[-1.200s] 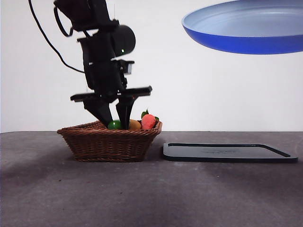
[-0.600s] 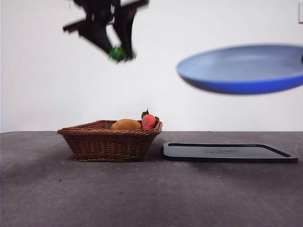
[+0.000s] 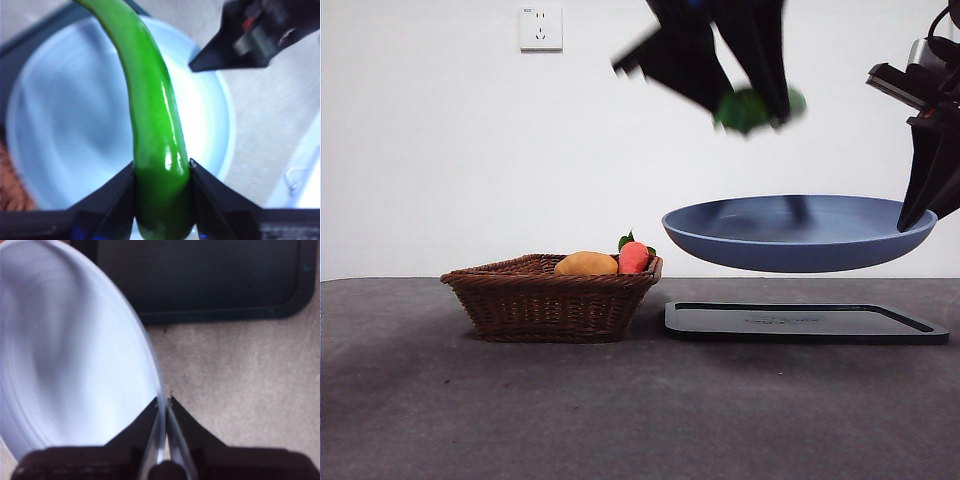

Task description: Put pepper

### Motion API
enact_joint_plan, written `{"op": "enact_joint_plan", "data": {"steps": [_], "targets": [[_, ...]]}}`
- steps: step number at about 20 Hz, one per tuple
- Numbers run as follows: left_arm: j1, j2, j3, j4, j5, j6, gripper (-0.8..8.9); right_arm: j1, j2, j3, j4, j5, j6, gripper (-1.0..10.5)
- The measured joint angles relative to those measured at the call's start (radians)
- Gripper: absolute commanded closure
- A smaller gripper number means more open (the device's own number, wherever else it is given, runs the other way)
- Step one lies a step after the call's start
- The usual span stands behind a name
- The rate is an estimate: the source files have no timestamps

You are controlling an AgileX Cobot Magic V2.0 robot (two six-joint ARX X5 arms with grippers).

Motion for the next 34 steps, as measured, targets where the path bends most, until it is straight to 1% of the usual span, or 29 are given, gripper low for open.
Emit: {"op": "enact_joint_plan", "data": {"steps": [5,9,12,13,21,23,27,30,34], "targets": [[0.0,0.128,-0.001,0.016,-0.002,0.033,7.14,0.0,0.0,0.0,-0.018,0.001,0.015,9.4],[-0.003,0.169,-0.001,0.032,0.0,0.053,7.06,-0.001,0.0,0.0,-0.029,0.006,0.039,9.4],[-0.006,0.175,-0.001,0.035,0.0,0.055,5.79,-0.001,0.0,0.0,-0.042,0.009,0.049,9.4],[-0.008,0.175,-0.001,0.043,0.0,0.055,5.66,-0.001,0.0,0.0,-0.048,0.001,0.049,9.4],[-0.013,0.168,-0.001,-0.003,0.002,0.055,5.66,-0.001,0.0,0.0,-0.079,0.002,0.076,9.4],[-0.014,0.134,-0.001,-0.007,0.002,0.055,5.66,-0.001,0.0,0.0,-0.079,0.002,0.092,9.4],[-0.014,0.002,-0.001,-0.022,0.001,0.056,5.66,-0.001,0.0,0.0,-0.072,0.005,0.123,9.4],[-0.014,-0.082,-0.001,-0.071,0.0,0.065,5.66,-0.002,0.005,0.0,-0.019,0.013,0.156,9.4],[-0.014,-0.24,-0.001,-0.122,-0.012,0.084,5.66,-0.023,0.109,0.05,-0.013,0.03,0.178,9.4]]}}
